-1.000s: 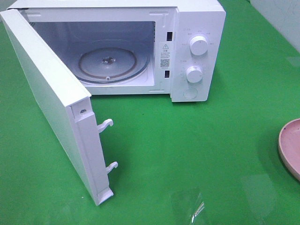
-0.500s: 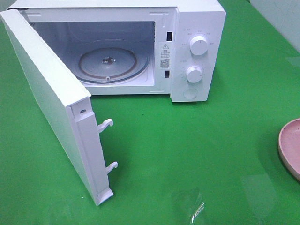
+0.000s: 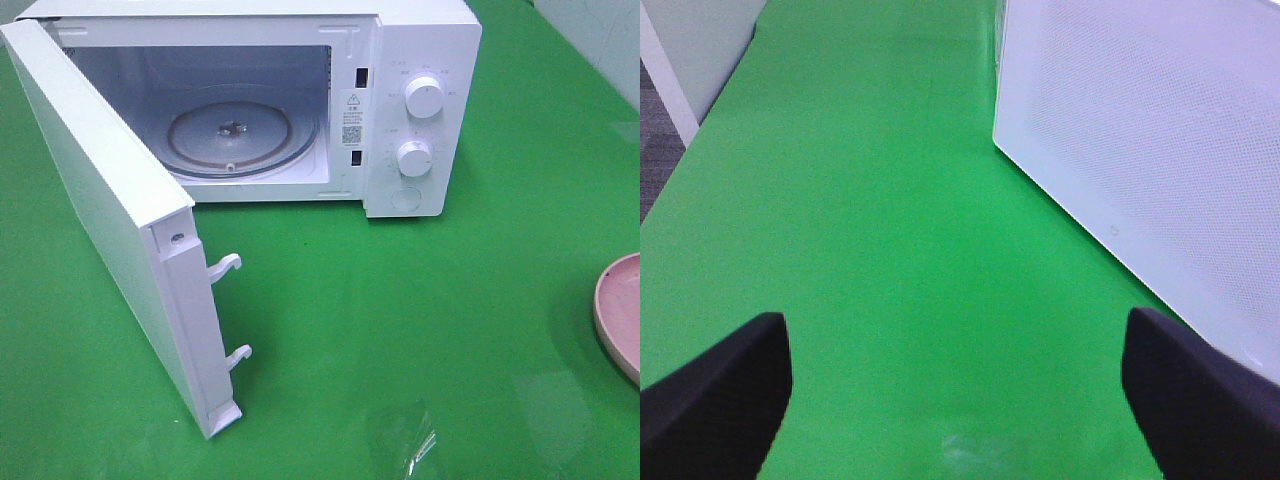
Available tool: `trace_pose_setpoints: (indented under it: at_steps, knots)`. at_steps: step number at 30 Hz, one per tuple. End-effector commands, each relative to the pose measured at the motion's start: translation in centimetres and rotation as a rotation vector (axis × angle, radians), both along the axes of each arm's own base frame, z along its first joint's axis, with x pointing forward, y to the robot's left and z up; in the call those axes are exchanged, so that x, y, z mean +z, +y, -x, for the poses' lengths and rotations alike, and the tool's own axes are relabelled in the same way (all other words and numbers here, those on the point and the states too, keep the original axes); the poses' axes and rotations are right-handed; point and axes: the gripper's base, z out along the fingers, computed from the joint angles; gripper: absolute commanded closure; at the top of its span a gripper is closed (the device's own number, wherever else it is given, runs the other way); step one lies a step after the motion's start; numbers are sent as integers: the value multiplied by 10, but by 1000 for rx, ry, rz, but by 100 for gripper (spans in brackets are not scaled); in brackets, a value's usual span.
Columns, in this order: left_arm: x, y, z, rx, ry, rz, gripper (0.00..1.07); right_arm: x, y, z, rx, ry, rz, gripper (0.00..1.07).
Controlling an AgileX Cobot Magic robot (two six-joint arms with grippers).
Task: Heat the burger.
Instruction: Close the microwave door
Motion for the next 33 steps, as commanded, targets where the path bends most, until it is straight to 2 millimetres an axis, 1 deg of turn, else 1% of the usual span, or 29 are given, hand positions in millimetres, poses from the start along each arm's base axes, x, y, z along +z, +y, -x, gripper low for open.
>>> trace_pose_setpoints:
  at_steps: [1, 17, 18, 19, 20, 23, 24, 25, 27, 28, 29, 30, 31, 32, 33]
  knots:
    - [1, -1, 1, -1, -21, 6, 25, 0, 0, 4, -3, -31, -1, 37]
    - [1, -1, 1, -7, -26, 14, 25, 0, 0, 4, -3, -31, -1, 37]
    - [7, -2, 2, -12, -49, 22, 25, 0, 0, 4, -3, -31, -1, 37]
    - [7, -2, 2, -12, -49, 22, 25, 0, 0, 4, -3, -31, -1, 37]
    - [13, -2, 0, -13, -73, 26, 25, 0, 0, 4, -3, -31, -1, 37]
    - [18, -2, -5, -9, -89, 23, 28, 0, 0, 4, -3, -31, -1, 37]
    - [22, -1, -12, -3, -109, 20, 33, 0, 0, 4, -3, -31, -1, 37]
    - [22, -1, -12, -3, -109, 20, 33, 0, 0, 4, -3, -31, -1, 37]
    - [29, 1, -29, 7, -125, 17, 45, 0, 0, 4, -3, -31, -1, 37]
    - [29, 1, -29, 7, -125, 17, 45, 0, 0, 4, -3, -31, -1, 37]
    - [32, 2, -36, 9, -129, 18, 51, 0, 0, 4, -3, -31, -1, 37]
    - [32, 2, -36, 9, -129, 18, 51, 0, 0, 4, -3, -31, -1, 37]
    - [33, 3, -43, 12, -132, 19, 56, 0, 0, 4, -3, -31, -1, 37]
    - [33, 3, -43, 12, -132, 19, 56, 0, 0, 4, -3, -31, -1, 37]
    - [35, 4, -53, 15, -130, 20, 68, 0, 0, 4, -3, -31, -1, 37]
